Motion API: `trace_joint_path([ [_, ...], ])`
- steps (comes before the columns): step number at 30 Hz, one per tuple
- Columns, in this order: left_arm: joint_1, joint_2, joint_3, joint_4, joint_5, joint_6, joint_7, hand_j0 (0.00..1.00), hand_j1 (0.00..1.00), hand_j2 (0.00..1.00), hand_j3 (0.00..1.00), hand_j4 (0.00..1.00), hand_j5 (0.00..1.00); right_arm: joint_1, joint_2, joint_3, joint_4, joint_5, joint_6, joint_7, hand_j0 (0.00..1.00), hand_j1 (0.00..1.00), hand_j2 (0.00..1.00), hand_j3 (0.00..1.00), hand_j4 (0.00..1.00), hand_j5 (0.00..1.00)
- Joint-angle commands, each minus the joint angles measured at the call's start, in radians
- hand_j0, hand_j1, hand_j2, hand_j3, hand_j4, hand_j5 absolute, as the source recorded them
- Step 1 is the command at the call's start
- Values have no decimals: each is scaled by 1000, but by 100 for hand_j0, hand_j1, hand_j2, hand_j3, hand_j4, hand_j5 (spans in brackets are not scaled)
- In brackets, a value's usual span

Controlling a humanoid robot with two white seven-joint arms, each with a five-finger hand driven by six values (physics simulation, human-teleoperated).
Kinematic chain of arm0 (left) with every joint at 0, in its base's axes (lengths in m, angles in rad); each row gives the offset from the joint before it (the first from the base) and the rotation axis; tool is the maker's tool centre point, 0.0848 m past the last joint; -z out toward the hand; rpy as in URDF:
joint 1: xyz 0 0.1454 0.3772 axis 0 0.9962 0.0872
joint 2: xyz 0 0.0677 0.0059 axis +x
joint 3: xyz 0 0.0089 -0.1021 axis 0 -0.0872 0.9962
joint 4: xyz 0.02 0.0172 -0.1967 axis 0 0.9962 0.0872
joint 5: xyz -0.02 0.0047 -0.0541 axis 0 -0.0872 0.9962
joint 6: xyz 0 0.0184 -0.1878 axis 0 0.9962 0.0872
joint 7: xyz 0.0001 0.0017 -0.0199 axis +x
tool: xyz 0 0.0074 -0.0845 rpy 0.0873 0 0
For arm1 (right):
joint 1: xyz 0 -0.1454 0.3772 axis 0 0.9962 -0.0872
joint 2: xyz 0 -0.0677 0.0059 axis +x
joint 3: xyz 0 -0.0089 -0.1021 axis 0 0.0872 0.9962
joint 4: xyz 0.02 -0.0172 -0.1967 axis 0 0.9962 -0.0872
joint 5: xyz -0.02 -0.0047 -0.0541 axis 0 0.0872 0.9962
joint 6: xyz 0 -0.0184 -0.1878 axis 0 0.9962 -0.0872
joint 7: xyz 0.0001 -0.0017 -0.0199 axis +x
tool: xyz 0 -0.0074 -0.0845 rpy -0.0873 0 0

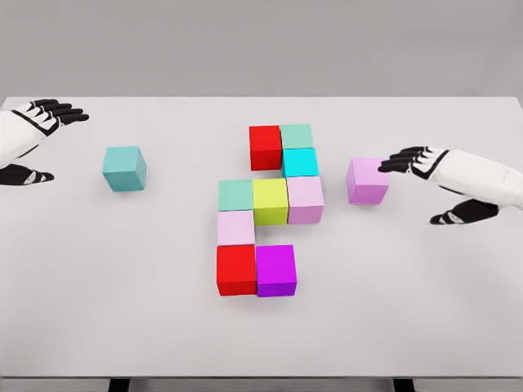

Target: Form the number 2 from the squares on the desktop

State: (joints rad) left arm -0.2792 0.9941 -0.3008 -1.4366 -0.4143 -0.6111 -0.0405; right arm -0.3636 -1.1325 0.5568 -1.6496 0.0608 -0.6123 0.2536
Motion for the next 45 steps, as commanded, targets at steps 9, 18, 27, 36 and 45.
trace_joint_path([
  [9,-2,1,-4,35,6,0,1,100,100,100,100,100,100,0,-26,-100,8,-15,1,-8,100,100,100,100,100,100],
  [18,-151,-81,-208,200,-27,0,1,100,100,100,100,100,100,-244,82,-40,70,-13,1,357,100,100,100,100,100,100],
  [27,-233,-84,-256,275,-47,0,1,100,100,100,100,100,100,-337,172,-46,91,177,1,357,99,99,99,99,99,99],
  [36,-302,-107,-334,274,-78,0,1,100,100,100,100,100,100,-400,209,41,53,267,1,357,98,98,98,98,98,98],
  [45,-374,-40,-423,258,-126,0,1,100,100,100,100,100,100,-423,243,138,62,364,1,357,98,98,98,98,98,98],
])
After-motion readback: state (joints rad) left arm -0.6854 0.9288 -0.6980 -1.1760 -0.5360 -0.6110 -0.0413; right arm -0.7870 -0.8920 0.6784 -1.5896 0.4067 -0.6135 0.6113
